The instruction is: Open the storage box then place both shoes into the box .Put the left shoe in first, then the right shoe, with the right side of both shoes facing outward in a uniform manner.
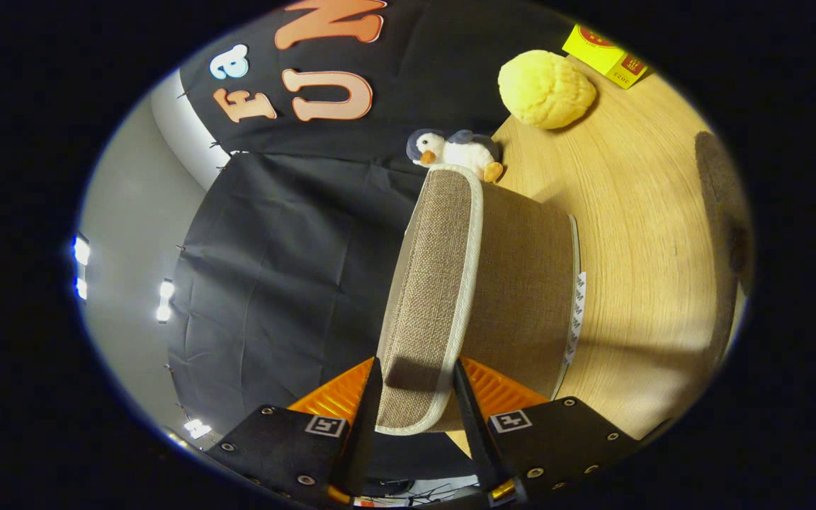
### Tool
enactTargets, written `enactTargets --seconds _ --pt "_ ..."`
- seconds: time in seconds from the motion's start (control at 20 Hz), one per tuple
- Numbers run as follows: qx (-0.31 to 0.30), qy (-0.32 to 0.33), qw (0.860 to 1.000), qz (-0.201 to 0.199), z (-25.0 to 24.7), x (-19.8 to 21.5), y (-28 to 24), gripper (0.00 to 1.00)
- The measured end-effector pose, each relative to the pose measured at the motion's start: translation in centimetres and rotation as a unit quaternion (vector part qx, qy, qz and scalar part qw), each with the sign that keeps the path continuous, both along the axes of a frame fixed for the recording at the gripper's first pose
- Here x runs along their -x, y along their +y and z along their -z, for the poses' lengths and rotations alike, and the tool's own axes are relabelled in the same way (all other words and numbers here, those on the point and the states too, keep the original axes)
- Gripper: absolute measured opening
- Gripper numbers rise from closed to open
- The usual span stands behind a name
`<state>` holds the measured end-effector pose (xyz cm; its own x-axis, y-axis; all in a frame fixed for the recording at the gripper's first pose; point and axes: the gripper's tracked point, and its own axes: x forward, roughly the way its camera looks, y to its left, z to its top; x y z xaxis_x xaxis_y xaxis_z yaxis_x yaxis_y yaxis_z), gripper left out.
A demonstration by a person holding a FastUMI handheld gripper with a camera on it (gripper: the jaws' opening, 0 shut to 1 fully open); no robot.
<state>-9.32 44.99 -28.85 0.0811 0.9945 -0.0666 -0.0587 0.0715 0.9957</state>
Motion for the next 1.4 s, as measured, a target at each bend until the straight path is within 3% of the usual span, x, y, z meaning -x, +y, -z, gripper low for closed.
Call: enactTargets --seconds 0.05,0.15,0.3,0.55,0.75,1.05,1.4 --pt "0.001 -0.002 1.000 0.003 -0.1 0.0 -0.2 0.54" --pt "-0.003 -0.004 1.000 0.003 -1.0 0.1 -0.5 0.54" --pt "-0.056 -0.014 0.998 0.032 -5.3 -1.1 -0.9 0.47" --pt "-0.035 -0.078 0.996 0.027 -9.0 -1.3 1.7 0.28" --pt "-0.024 -0.110 0.993 0.020 -11.8 -1.1 4.8 0.20" --pt "-0.034 -0.167 0.985 0.008 -18.3 0.0 9.9 0.18" --pt "-0.001 -0.205 0.979 -0.016 -19.8 3.0 17.3 0.21"
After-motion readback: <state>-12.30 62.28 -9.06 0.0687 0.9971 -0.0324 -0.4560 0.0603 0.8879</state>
